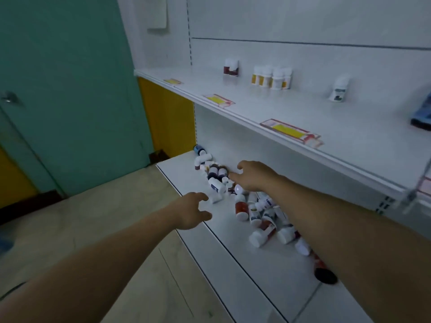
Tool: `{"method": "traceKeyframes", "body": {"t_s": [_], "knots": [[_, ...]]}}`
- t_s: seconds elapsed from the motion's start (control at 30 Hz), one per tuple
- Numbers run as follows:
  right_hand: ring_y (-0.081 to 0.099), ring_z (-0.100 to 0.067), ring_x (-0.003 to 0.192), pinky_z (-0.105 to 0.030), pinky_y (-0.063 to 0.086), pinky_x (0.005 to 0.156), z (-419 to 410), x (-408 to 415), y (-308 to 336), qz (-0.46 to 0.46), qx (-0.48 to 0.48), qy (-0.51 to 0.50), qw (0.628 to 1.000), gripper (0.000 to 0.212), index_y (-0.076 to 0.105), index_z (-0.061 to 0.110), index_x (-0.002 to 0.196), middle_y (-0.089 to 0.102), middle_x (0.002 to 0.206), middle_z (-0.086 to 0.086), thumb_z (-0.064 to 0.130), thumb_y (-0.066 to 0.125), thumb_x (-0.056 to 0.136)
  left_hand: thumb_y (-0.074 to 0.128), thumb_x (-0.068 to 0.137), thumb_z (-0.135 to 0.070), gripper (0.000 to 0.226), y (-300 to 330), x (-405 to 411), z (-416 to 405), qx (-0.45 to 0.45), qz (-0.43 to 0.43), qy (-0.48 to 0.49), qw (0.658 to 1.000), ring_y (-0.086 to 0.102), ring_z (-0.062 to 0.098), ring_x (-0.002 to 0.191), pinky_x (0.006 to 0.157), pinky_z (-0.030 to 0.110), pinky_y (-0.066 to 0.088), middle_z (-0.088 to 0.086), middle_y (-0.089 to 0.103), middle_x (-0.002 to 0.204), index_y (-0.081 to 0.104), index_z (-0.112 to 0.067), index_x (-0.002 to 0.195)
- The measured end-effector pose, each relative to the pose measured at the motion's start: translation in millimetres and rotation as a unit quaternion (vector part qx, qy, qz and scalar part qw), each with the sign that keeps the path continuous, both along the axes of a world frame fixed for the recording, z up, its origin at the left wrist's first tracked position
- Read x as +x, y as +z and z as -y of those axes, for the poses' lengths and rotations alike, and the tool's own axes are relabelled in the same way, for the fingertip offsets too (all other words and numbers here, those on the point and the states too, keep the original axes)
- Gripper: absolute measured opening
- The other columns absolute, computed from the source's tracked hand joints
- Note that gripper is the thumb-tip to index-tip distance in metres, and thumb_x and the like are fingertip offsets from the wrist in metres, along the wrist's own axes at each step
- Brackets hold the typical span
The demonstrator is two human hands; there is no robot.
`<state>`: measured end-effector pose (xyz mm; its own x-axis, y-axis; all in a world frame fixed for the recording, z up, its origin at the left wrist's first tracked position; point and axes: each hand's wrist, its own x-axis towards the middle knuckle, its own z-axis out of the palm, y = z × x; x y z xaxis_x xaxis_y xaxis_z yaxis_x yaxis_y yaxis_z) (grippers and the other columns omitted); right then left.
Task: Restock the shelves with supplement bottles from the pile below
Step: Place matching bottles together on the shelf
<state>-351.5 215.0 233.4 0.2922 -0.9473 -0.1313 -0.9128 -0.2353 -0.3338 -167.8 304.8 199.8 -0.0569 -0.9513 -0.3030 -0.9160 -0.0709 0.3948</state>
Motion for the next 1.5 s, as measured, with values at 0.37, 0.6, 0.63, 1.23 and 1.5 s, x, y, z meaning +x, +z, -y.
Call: {"method": "traceKeyframes", "body": {"t_s": [0.37, 0.6, 0.63, 1.23, 1.5], "knots": [[0.058, -0.028, 0.1, -0.032, 0.043, 0.078, 113.8, 124.8, -72.8, 0.037, 0.058, -0.131, 0.989, 0.044, 0.055, 0.014, 0.117, 0.063, 0.114, -0.009, 0.049, 0.043, 0.094, 0.054, 0.092, -0.044, 0.061, -64.4, 130.8, 176.5, 0.053, -0.002, -0.166, 0.985, 0.033, 0.02, 0.136, 0.108, 0.03, 0.029, 0.002, 0.028, 0.152, 0.031, -0.025, 0.144], [0.057, -0.029, 0.109, -0.036, 0.045, 0.09, 181.9, 147.8, -111.7, 0.025, 0.094, -0.182, 0.979, 0.043, 0.054, 0.018, 0.123, 0.061, 0.122, -0.009, 0.045, 0.044, 0.092, 0.053, 0.092, -0.044, 0.063, -101.4, 153.5, 276.2, 0.111, -0.004, -0.211, 0.971, 0.033, 0.021, 0.135, 0.109, 0.03, 0.029, 0.005, 0.028, 0.152, 0.03, -0.021, 0.145], [0.058, -0.03, 0.108, -0.035, 0.045, 0.087, 193.9, 147.3, -119.1, 0.028, 0.105, -0.193, 0.975, 0.041, 0.055, 0.016, 0.119, 0.062, 0.117, -0.01, 0.046, 0.044, 0.092, 0.054, 0.092, -0.044, 0.063, -108.1, 154.8, 290.7, 0.114, -0.008, -0.205, 0.972, 0.033, 0.021, 0.135, 0.109, 0.029, 0.028, 0.005, 0.028, 0.152, 0.03, -0.021, 0.145], [0.058, -0.028, 0.11, -0.037, 0.047, 0.094, 312.9, 150.6, -244.5, -0.09, 0.091, -0.217, 0.968, 0.04, 0.049, 0.018, 0.126, 0.06, 0.122, -0.005, 0.04, 0.043, 0.094, 0.041, 0.07, -0.059, 0.068, -262.5, 107.3, 459.4, 0.036, -0.15, -0.136, 0.979, 0.055, 0.023, 0.108, 0.094, 0.04, 0.047, 0.003, 0.055, 0.119, 0.042, -0.022, 0.127], [0.056, -0.033, 0.113, -0.039, 0.045, 0.095, 324.2, 156.1, -264.8, -0.054, 0.064, -0.262, 0.961, 0.047, 0.04, 0.009, 0.129, 0.057, 0.125, -0.015, 0.033, 0.054, 0.092, 0.051, 0.079, -0.06, 0.07, -274.2, 97.4, 463.6, -0.042, -0.003, -0.103, 0.994, 0.043, 0.031, 0.125, 0.104, 0.04, 0.036, 0.007, 0.046, 0.136, 0.034, -0.024, 0.137]]}}
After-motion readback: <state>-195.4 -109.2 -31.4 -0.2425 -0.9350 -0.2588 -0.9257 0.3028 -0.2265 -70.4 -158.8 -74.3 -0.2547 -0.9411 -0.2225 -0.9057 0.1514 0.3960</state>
